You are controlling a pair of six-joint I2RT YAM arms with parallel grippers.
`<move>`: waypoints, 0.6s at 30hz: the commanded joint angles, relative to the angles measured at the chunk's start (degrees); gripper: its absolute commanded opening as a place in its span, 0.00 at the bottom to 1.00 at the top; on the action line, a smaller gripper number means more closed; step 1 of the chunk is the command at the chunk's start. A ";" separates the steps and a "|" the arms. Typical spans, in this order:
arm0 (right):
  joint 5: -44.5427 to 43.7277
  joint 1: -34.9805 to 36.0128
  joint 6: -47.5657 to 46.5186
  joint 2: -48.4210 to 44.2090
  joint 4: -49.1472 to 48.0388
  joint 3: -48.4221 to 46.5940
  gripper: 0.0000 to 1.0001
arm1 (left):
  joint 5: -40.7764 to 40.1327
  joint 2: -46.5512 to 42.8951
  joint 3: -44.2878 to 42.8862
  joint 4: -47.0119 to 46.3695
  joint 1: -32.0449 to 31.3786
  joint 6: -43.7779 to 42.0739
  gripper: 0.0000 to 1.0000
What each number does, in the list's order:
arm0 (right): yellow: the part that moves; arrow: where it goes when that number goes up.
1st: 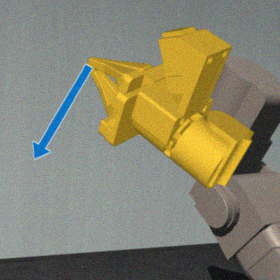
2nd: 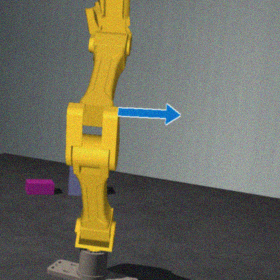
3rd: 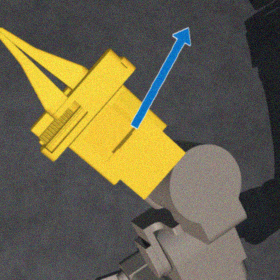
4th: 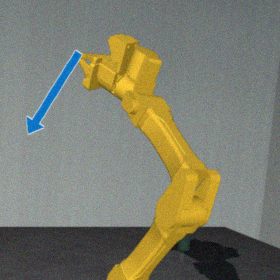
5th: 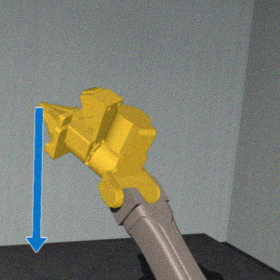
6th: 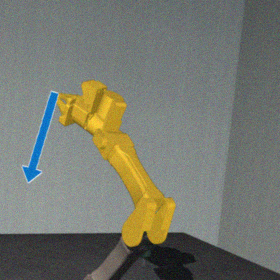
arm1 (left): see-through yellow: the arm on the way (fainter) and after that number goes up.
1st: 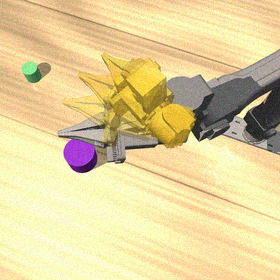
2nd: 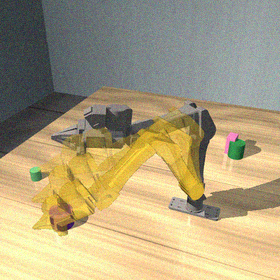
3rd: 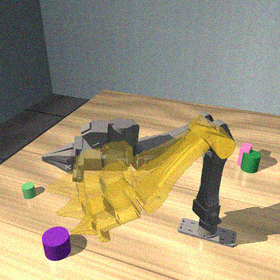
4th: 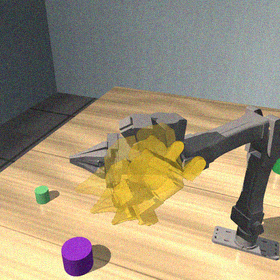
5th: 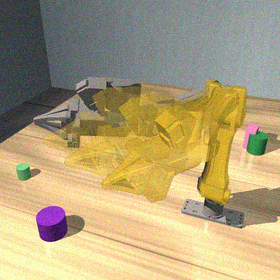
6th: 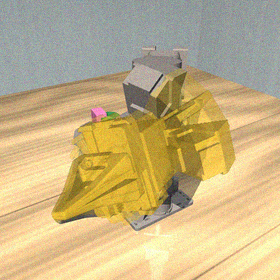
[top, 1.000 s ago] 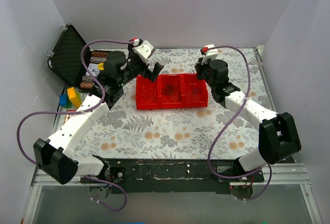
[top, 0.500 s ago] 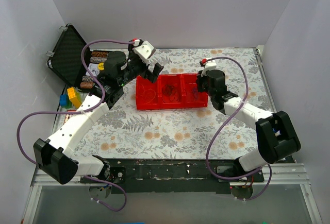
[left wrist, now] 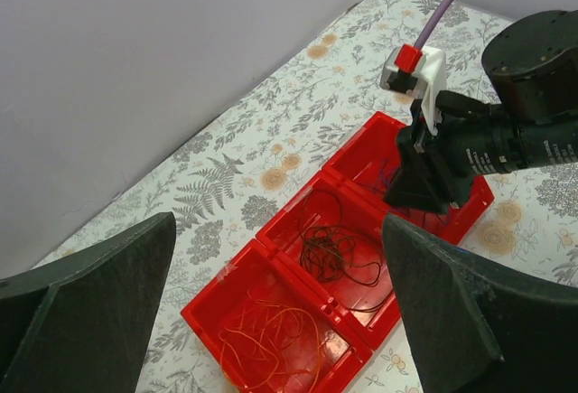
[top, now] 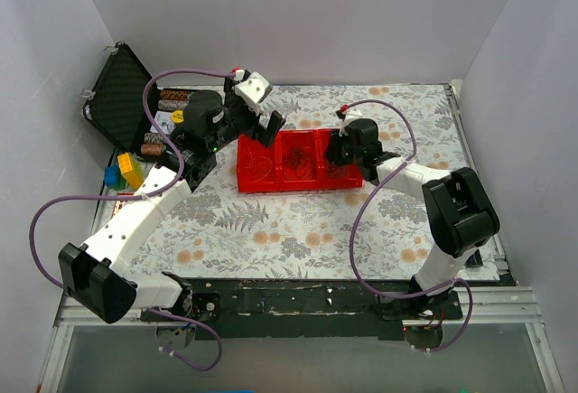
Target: Untangle the cables
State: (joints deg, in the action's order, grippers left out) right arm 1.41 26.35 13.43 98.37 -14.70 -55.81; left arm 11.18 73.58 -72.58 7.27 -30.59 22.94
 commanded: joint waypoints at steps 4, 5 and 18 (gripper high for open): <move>0.09 -0.07 1.60 -7.30 0.45 -2.72 0.74 | -1.86 -0.90 0.42 6.09 -0.09 3.52 0.98; -0.79 -0.07 1.77 -8.10 1.16 -2.72 0.81 | -2.21 -0.90 0.59 6.53 -0.09 3.69 0.98; -8.69 -0.24 0.80 -20.05 13.01 -2.37 0.88 | -3.44 6.30 -10.21 20.05 1.05 11.77 0.98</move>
State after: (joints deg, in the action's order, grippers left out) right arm -3.25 26.15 14.59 82.08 -6.63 -56.42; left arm 8.14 77.19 -76.77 19.31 -30.41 31.00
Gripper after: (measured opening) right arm 0.878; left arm 0.981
